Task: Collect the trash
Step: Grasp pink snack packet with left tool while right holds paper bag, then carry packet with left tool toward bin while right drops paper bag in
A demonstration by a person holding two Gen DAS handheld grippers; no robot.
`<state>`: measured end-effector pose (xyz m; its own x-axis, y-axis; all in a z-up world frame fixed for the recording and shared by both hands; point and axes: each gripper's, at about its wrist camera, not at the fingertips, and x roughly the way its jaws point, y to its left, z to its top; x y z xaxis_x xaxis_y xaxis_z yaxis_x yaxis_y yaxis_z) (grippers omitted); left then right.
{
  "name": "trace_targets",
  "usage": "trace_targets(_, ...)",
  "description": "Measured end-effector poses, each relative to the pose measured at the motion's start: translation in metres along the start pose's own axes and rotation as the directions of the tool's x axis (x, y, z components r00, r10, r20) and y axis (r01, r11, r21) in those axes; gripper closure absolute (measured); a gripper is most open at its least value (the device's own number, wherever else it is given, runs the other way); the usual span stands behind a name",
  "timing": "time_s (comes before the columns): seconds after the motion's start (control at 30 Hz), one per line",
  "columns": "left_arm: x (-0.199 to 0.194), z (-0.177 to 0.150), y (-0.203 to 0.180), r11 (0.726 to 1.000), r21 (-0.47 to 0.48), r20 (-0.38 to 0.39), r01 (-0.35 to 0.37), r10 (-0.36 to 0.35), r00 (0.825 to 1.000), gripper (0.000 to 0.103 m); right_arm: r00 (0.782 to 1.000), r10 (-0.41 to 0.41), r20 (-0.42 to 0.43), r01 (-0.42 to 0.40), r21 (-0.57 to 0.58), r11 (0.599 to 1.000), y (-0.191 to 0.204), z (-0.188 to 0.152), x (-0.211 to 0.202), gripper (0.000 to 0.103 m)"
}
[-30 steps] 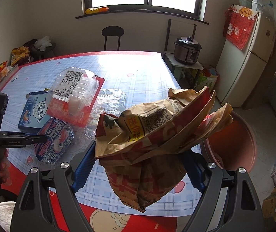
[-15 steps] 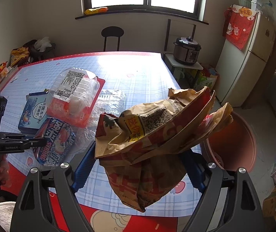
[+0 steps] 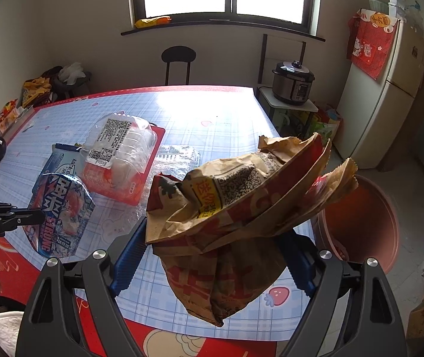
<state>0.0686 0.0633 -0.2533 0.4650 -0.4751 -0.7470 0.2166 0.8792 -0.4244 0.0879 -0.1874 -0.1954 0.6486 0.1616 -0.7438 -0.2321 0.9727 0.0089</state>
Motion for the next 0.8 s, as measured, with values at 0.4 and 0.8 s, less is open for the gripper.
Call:
trace_targets(0.4,-0.07,0.056,-0.048,0.999,0.048,0.265,0.007,-0.02,0.964,0.094,0.995,-0.027,0.1,0.018,0.086,0.996,-0.043,0.01,-0.02,0.021)
trace_targets(0.8,-0.069,0.109,-0.129,0.991,0.124,0.341,0.04,-0.08,0.937,0.094,0.971,-0.196,0.14,0.169,0.184,0.968,-0.183,0.028,-0.039,0.02)
